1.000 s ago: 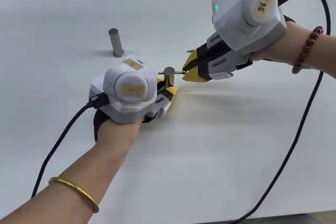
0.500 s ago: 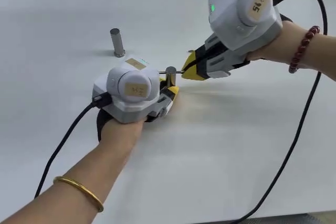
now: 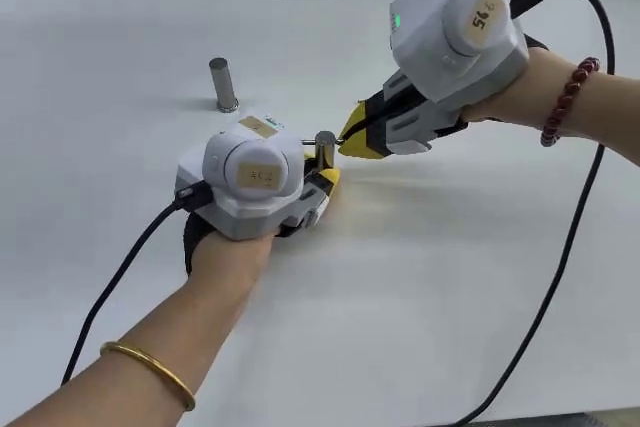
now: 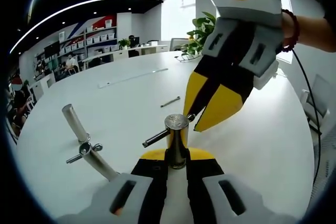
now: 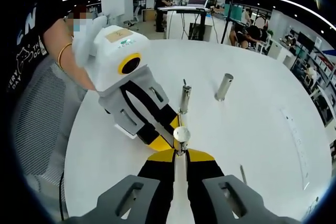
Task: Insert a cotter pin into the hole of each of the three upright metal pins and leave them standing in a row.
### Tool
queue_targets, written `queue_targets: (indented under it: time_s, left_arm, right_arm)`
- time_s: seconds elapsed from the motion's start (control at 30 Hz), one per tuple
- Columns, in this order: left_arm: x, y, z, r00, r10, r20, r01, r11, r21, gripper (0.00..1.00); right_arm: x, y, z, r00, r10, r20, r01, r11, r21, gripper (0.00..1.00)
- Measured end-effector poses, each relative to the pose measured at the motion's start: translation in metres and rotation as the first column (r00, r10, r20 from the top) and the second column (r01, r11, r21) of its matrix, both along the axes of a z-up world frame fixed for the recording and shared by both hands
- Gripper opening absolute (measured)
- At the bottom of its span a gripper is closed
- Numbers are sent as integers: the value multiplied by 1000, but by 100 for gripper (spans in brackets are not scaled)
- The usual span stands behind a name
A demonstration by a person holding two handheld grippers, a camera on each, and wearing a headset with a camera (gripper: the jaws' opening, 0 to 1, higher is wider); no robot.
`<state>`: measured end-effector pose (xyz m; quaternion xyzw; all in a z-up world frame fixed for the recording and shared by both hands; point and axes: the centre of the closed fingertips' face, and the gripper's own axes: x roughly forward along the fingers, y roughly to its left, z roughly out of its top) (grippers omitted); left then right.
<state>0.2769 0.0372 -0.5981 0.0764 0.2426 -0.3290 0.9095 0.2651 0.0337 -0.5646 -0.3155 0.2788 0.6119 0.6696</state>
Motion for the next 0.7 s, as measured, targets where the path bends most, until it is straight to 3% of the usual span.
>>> queue_targets:
  time_s: [0.1, 0.3, 0.7]
  left_arm:
    - [0, 0, 0, 1000, 3, 1, -3, 1000, 0, 11]
    - [1, 0, -1, 1000, 3, -1, -3, 1000, -1, 11]
    - [1, 1, -2, 1000, 7, 3, -7, 1000, 4, 12]
  right_arm:
    - [-2, -2, 0, 1000, 0, 0, 0, 1000, -3, 6]
    - [3, 1, 3, 998, -56, -31, 57, 997, 44, 13]
    - [1, 9, 5, 995, -82, -50, 86, 993, 78, 15]
